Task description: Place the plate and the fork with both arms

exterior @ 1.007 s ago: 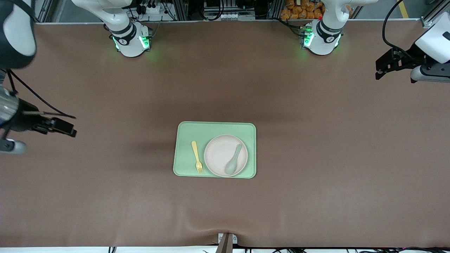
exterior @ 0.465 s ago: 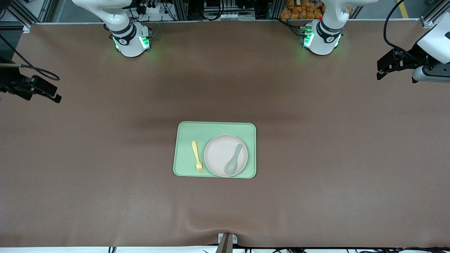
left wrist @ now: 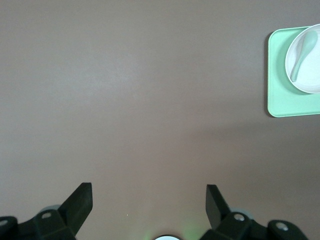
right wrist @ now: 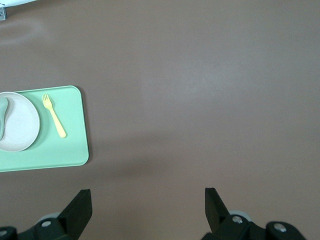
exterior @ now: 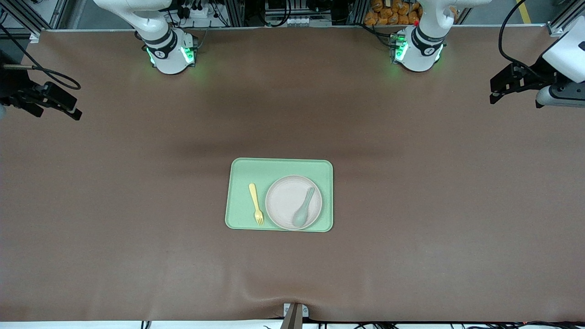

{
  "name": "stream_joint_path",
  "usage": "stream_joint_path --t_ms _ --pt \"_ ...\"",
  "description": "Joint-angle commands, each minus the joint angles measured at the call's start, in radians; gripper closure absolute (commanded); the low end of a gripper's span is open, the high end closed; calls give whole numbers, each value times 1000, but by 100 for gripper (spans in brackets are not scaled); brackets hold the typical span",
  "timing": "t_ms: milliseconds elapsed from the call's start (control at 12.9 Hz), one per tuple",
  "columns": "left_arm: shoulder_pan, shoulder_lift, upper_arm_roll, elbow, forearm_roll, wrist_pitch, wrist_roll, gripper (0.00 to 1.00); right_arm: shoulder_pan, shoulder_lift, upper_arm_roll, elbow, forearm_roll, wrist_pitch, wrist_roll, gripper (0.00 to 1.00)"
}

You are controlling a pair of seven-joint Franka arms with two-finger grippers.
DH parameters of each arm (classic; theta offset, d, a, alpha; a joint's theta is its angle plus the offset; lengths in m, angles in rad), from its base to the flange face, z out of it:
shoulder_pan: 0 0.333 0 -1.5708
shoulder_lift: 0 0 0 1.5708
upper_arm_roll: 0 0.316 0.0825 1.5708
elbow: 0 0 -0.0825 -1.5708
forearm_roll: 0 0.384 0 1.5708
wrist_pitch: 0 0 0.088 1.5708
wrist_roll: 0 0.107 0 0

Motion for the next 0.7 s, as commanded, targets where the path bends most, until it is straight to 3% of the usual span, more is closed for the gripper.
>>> stream_joint_path --t_ms 0,155,387,620 --pt "2 -16 4 -6 -18 -4 6 0 -22 57 7 84 -13 -7 -15 0" --pt "2 -16 4 -6 -18 -4 5 0 -22 66 8 95 -25 -8 -13 0" --pt "1 -16 4 -6 -19 -5 5 0 -12 87 30 105 -135 -13 -36 0" --pt "1 -16 3 -6 -22 -5 8 0 -17 89 31 98 -113 -12 -41 0"
